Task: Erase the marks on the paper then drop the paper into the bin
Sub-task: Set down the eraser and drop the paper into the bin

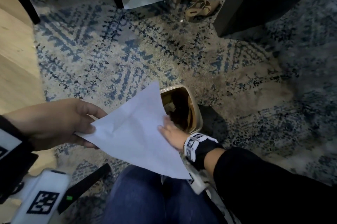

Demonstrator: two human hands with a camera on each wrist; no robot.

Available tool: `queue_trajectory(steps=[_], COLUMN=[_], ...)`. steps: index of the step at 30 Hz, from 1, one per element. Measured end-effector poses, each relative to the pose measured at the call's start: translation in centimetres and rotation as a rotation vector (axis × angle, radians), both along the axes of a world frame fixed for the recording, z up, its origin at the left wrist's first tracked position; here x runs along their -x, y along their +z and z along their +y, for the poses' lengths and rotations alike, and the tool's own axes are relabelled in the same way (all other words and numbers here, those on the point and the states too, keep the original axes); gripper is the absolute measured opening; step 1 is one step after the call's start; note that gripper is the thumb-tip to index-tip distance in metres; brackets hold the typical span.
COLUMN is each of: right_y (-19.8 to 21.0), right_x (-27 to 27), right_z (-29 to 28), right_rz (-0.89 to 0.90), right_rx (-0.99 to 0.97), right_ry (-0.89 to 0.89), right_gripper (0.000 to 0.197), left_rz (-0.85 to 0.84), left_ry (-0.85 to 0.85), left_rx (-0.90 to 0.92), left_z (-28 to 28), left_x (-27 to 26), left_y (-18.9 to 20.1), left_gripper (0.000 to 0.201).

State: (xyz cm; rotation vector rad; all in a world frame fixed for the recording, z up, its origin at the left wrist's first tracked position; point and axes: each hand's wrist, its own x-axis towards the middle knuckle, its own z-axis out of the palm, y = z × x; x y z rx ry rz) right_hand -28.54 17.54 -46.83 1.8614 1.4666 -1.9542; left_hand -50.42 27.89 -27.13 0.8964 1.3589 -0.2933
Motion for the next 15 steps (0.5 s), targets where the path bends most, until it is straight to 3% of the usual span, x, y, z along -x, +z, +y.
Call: queue_trajectory(steps=[3, 7, 10, 13, 15], right_y=[-1.0, 2.8, 2.7, 0.1, -0.1], right_x=[-2.6, 0.6, 2.4, 0.0, -1.4], right_z=[0.9, 0.9, 0.1, -0.4, -0.6], right_rz=[-0.093, 0.074, 0.186, -0.084, -0.212], right_rx=[0.030, -0.281, -0.272, 0.026, 0.047], right_ry=[-0.069, 0.042, 0.116, 0.057, 0.078], right_gripper=[0.066, 0.074, 0.072, 0.071, 0.072], left_rz=[-0.002, -0.024, -0.036, -0.022, 0.003], left_ry=[-0.016, -0.046, -0.025, -0.003, -0.014], left_rx=[0.020, 0.051, 0.066, 0.064, 0.061], left_z=[0.2, 0.0, 0.0, 0.1, 0.0], left_x=[0.5, 0.6, 0.9, 1.5, 1.8], left_y=[-0.2, -1.2, -1.4, -1.5, -1.9], left_gripper=[0.036, 0.045, 0.041, 0.039, 0.044])
